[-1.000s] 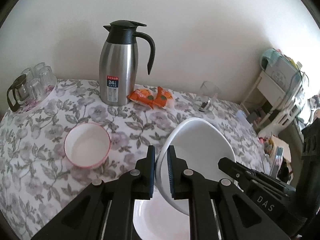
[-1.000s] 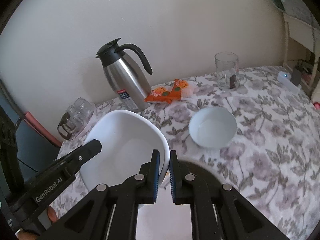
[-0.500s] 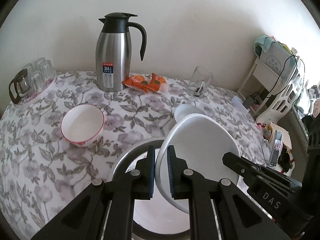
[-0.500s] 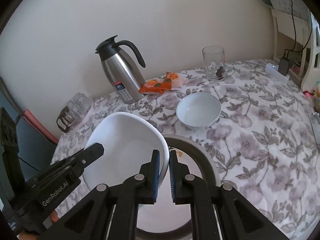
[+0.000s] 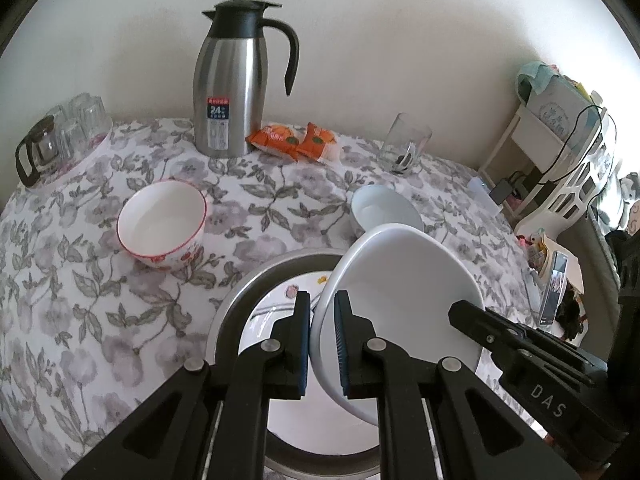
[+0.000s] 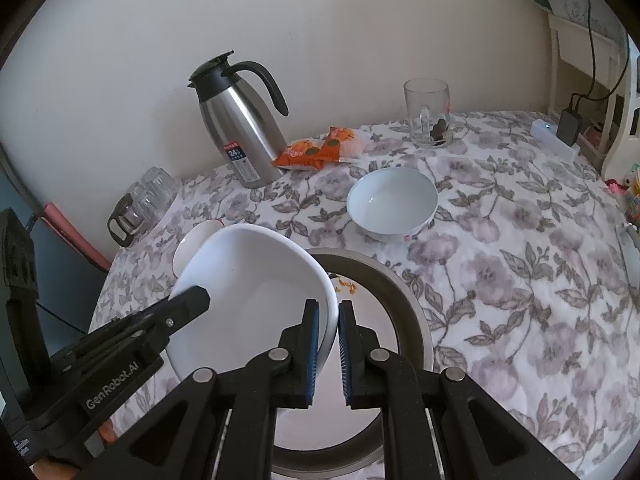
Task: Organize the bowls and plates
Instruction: 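Lift the white square bowl on edge and carry it over the basin, then lower the white square bowl onto the plate inside the basin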
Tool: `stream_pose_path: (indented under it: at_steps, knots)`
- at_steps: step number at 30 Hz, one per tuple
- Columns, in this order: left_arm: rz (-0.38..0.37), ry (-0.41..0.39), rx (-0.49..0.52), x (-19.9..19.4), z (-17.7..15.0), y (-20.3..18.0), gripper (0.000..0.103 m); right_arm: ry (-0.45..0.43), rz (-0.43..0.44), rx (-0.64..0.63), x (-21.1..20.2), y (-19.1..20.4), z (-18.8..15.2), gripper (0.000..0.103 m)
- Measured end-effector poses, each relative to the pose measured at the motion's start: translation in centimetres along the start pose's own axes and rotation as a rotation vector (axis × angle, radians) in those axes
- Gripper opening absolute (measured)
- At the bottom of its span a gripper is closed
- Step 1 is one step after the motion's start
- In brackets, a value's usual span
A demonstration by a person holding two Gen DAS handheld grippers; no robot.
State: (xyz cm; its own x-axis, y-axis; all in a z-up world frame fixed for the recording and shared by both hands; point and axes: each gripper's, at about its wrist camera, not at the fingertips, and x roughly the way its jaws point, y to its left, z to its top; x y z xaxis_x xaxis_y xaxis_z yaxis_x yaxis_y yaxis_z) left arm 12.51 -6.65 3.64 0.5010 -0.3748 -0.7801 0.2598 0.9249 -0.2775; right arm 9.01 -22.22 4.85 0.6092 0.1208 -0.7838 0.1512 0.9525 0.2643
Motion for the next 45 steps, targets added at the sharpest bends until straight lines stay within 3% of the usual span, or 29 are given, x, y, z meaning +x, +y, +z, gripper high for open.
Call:
stream_pose_path:
  at_steps: [22,45]
  knots:
    - [0.02,0.141,-0.052,3.3,-1.3,1.2,0.012,0.11,-0.024,-0.001,2.7,-0.3,-1.0,0.012]
    - [0.03,0.197,-0.067,4.8,-1.8,1.3,0.012,0.16,-0.025,0.023,4.3,-0.9,-1.5,0.012]
